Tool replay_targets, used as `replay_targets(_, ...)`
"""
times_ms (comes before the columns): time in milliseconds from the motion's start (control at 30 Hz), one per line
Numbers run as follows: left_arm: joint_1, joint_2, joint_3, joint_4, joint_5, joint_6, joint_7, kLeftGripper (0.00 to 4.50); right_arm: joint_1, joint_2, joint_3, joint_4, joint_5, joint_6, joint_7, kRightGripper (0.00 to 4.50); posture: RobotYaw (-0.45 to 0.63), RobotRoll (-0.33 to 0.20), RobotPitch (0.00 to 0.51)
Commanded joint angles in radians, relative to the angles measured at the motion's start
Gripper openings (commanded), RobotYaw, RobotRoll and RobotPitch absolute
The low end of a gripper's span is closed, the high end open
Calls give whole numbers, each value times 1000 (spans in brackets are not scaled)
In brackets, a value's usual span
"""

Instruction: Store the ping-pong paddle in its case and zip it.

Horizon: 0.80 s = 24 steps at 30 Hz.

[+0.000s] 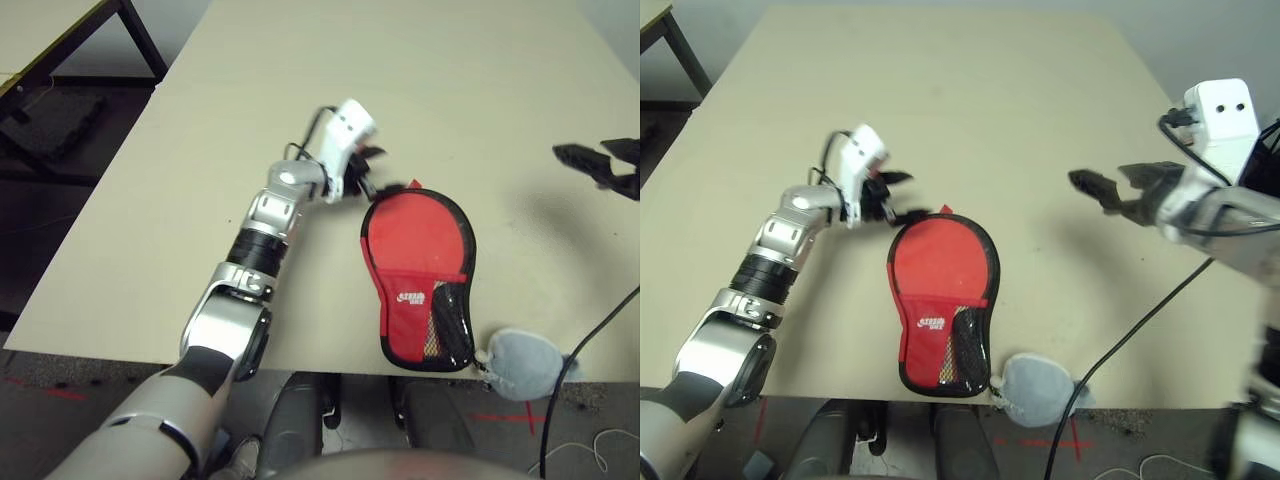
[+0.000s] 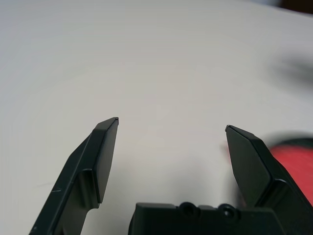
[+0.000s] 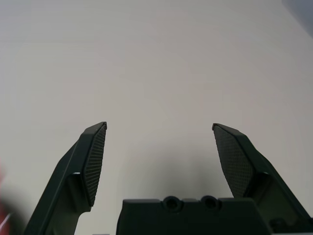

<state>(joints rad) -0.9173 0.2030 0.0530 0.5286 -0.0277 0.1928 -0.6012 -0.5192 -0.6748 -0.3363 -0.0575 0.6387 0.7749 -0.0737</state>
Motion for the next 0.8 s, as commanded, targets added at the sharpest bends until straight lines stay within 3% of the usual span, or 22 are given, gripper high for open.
replay_targets(33, 47, 20, 70, 31, -10, -60, 146, 4500, 18, 61, 52, 85, -185, -217, -29, 4455, -29, 0, 159)
replay_targets(133, 107, 46, 111, 44, -3, -139, 247, 4500, 1, 97, 92, 200, -323, -388, -36, 4455, -22, 0, 160)
replay_targets(433, 228, 99, 198, 107, -20, -240, 462, 4500, -79, 84, 75, 511, -573, -576, -187, 4455, 6, 0, 174)
replay_targets(800, 244, 105, 200, 133, -38, -242, 487, 4500, -64, 67, 10, 633, -592, -607, -199, 4455, 18, 0, 185)
